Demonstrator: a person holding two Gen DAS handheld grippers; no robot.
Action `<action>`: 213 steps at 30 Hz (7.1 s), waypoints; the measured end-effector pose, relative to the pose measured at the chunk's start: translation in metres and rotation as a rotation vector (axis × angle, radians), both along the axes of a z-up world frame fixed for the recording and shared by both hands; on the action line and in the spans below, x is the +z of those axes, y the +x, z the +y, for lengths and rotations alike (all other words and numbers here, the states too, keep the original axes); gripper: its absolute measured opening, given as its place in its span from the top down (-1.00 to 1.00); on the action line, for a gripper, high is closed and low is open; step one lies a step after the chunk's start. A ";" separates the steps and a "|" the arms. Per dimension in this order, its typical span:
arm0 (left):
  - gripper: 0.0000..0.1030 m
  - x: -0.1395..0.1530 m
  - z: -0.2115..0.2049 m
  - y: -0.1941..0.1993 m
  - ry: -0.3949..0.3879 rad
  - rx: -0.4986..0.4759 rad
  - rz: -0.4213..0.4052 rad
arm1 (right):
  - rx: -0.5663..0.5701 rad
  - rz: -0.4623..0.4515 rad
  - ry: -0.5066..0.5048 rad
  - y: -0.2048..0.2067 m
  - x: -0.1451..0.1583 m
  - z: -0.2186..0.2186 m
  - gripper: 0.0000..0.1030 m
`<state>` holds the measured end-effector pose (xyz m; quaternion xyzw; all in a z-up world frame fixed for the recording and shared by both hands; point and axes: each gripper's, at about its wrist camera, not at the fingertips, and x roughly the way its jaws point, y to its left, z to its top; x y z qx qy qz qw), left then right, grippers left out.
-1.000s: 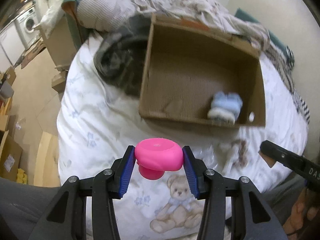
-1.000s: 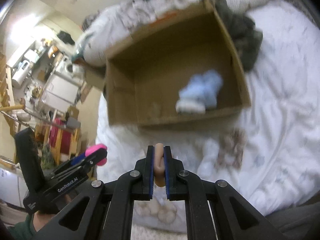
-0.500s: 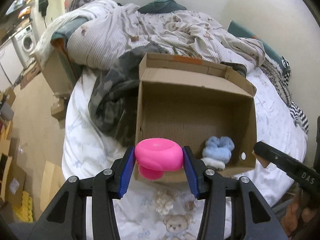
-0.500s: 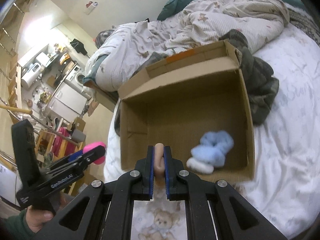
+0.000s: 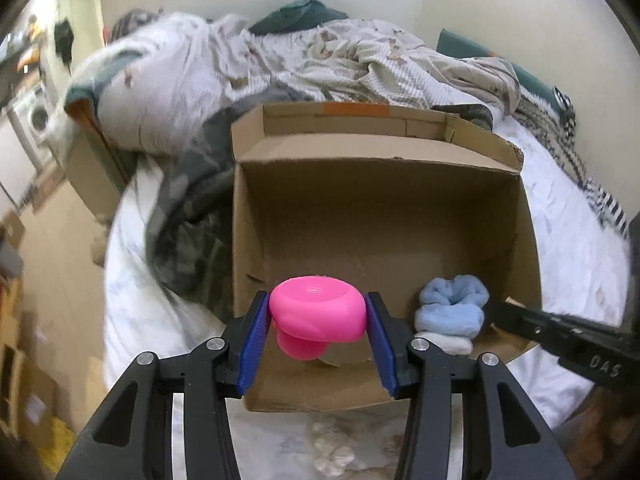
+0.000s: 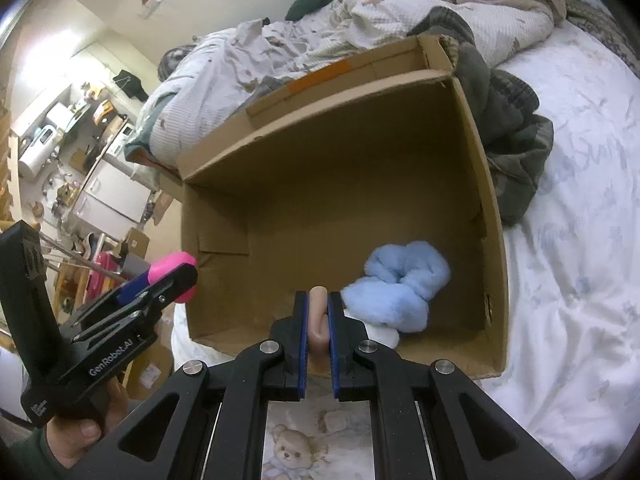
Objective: Organize soft objects
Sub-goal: 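Carry the pink toy and tan cylinder over the box with both grippers, then open both grippers to drop the pink toy and tan cylinder in the box, then withdraw both grippers from the box toward the remaining items, then grasp the cream scrunchie with the left gripper while the right grasps the white cloth, then carry the cream scrunchie and white cloth over the box with both grippers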
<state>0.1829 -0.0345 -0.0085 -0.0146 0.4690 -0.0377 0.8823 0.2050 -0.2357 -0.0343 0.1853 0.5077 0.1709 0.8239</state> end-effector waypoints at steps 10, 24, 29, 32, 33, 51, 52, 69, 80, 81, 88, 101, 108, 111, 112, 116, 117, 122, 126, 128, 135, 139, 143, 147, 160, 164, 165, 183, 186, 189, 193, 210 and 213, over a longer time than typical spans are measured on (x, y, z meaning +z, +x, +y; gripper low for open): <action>0.15 -0.018 -0.004 0.009 -0.027 -0.018 0.041 | 0.008 0.014 -0.019 0.010 -0.007 0.005 0.79; 0.15 -0.027 -0.006 0.012 -0.005 -0.009 0.053 | -0.011 0.037 -0.022 0.020 -0.012 0.003 0.79; 0.15 -0.028 -0.005 0.012 -0.006 -0.001 0.055 | -0.011 0.042 -0.023 0.021 -0.013 0.002 0.79; 0.15 -0.028 -0.005 0.011 -0.008 0.000 0.056 | -0.016 0.044 -0.025 0.022 -0.013 0.001 0.79; 0.15 -0.029 -0.006 0.011 -0.011 -0.001 0.057 | -0.018 0.044 -0.026 0.022 -0.014 0.001 0.79; -0.30 -0.033 -0.011 0.010 0.011 -0.006 0.090 | -0.069 0.018 -0.008 0.019 -0.009 -0.005 -0.45; -0.30 -0.033 -0.010 0.010 0.011 -0.003 0.094 | -0.070 0.022 -0.009 0.020 -0.009 -0.005 -0.45; -0.30 -0.025 -0.009 0.004 -0.004 -0.002 0.072 | -0.070 0.013 -0.064 0.013 -0.003 0.001 -0.46; -0.30 -0.006 0.005 -0.022 -0.011 0.006 0.033 | -0.103 -0.050 -0.114 -0.012 0.015 -0.002 -1.00; -0.30 -0.004 0.005 -0.024 -0.003 0.002 0.029 | -0.102 -0.051 -0.116 -0.014 0.016 -0.002 -1.00; -0.30 0.006 0.013 -0.044 0.013 0.014 0.006 | -0.085 -0.070 -0.138 -0.032 0.022 -0.004 -1.00; -0.30 0.006 0.017 -0.078 0.006 0.034 0.010 | -0.076 -0.041 -0.139 -0.065 0.018 -0.005 -1.00; -0.30 -0.013 0.021 -0.089 0.087 0.051 0.068 | -0.061 -0.021 -0.175 -0.080 0.010 -0.010 -1.00; -0.30 -0.017 0.031 -0.093 0.065 0.062 0.081 | -0.074 0.010 -0.174 -0.082 0.003 -0.014 -1.00; -0.30 -0.017 0.035 -0.094 0.066 0.077 0.083 | -0.082 0.024 -0.176 -0.083 0.000 -0.015 -1.00; -0.30 -0.026 0.046 -0.094 0.065 0.110 0.123 | -0.138 0.107 -0.245 -0.081 -0.017 -0.021 -1.00; -0.30 -0.029 0.048 -0.093 0.055 0.112 0.139 | -0.142 0.133 -0.222 -0.079 -0.022 -0.023 -1.00; -0.30 -0.050 0.048 -0.089 0.002 0.121 0.229 | -0.167 0.183 -0.160 -0.075 -0.032 -0.033 -1.00; -0.30 -0.066 0.031 -0.081 -0.040 0.088 0.275 | -0.177 0.184 -0.137 -0.075 -0.031 -0.037 -1.00; -0.30 -0.074 0.020 -0.076 -0.051 0.069 0.298 | -0.181 0.189 -0.125 -0.075 -0.032 -0.039 -1.00; -0.26 -0.101 -0.008 -0.057 -0.016 0.036 0.350 | -0.225 0.229 -0.066 -0.075 -0.040 -0.060 -0.94; -0.03 -0.116 -0.015 -0.050 -0.006 0.025 0.401 | -0.226 0.284 -0.015 -0.072 -0.054 -0.064 -0.64; 0.53 -0.122 -0.018 -0.048 -0.011 0.009 0.438 | -0.188 0.309 0.017 -0.063 -0.063 -0.052 -0.40; 0.73 -0.114 -0.014 -0.049 -0.023 0.003 0.425 | -0.140 0.339 -0.012 -0.051 -0.073 -0.032 -0.22; 0.75 -0.067 0.012 -0.077 -0.066 -0.001 0.312 | -0.037 0.370 -0.192 -0.035 -0.096 0.014 0.40; 0.75 -0.066 0.014 -0.075 -0.063 0.014 0.305 | -0.037 0.307 -0.157 -0.042 -0.079 0.011 0.41; 0.75 -0.066 0.014 -0.075 -0.061 0.012 0.302 | -0.040 0.296 -0.142 -0.046 -0.075 0.010 0.41; 0.75 -0.038 0.022 -0.090 0.002 0.055 0.173 | -0.013 0.135 -0.023 -0.077 -0.021 -0.011 0.41; 0.75 -0.028 0.022 -0.092 0.020 0.064 0.123 | 0.000 0.082 -0.009 -0.082 -0.007 -0.009 0.41; 0.75 -0.019 0.022 -0.094 0.027 0.072 0.079 | 0.010 0.022 0.000 -0.085 0.007 -0.007 0.41; 0.75 -0.008 0.022 -0.094 0.025 0.078 0.030 | 0.010 -0.030 0.022 -0.085 0.021 -0.008 0.41; 0.75 0.046 0.018 -0.055 0.006 0.030 -0.057 | -0.030 -0.154 0.087 -0.049 0.071 -0.024 0.41; 0.75 0.050 0.017 -0.042 0.002 0.025 -0.059 | -0.028 -0.164 0.072 -0.039 0.074 -0.024 0.41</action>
